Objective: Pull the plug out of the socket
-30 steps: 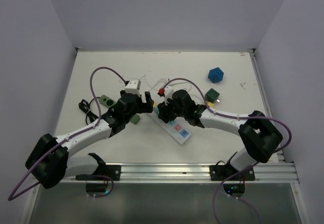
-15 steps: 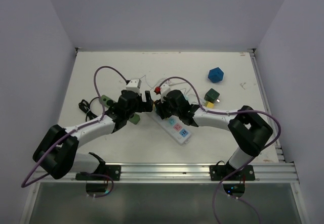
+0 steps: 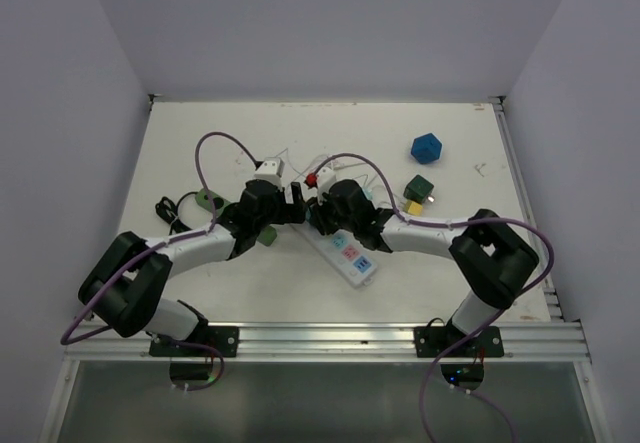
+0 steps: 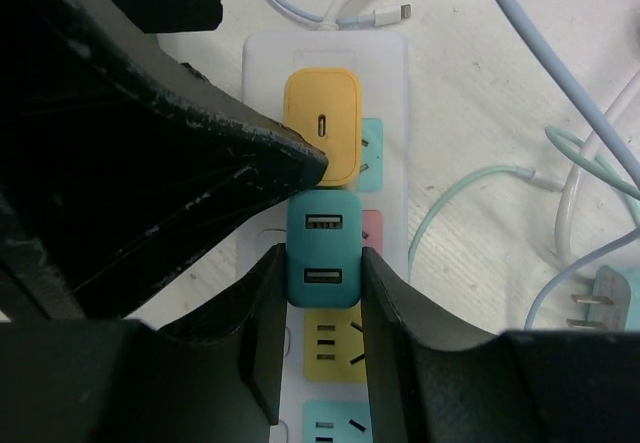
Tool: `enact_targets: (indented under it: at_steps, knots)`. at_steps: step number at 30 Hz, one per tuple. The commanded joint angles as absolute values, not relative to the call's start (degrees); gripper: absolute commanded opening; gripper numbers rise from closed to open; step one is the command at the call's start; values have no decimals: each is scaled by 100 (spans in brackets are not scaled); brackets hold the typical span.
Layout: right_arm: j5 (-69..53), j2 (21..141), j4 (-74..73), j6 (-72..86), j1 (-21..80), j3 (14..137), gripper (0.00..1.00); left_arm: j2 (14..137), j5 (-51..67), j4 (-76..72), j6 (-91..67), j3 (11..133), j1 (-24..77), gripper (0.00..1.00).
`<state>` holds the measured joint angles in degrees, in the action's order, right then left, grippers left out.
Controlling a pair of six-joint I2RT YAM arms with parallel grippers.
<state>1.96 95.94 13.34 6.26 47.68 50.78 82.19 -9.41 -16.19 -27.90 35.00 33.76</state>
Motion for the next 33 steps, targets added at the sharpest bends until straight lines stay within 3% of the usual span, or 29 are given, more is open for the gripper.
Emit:
enact_targets:
  at_steps: [1,15,33]
  knots:
    - [88,9194,1670,528,4772,4992,1,8227,-1107,-2047,-2935,3454,3322,93]
    - [-132,8860,1854,439,4773,4693,0,8297,-1178,-2259,-3085,3191,3313,93]
    - [-237,8648,2241,265,4807,4922,0,8859,-1266,-2540,-3428,2435,3392,85]
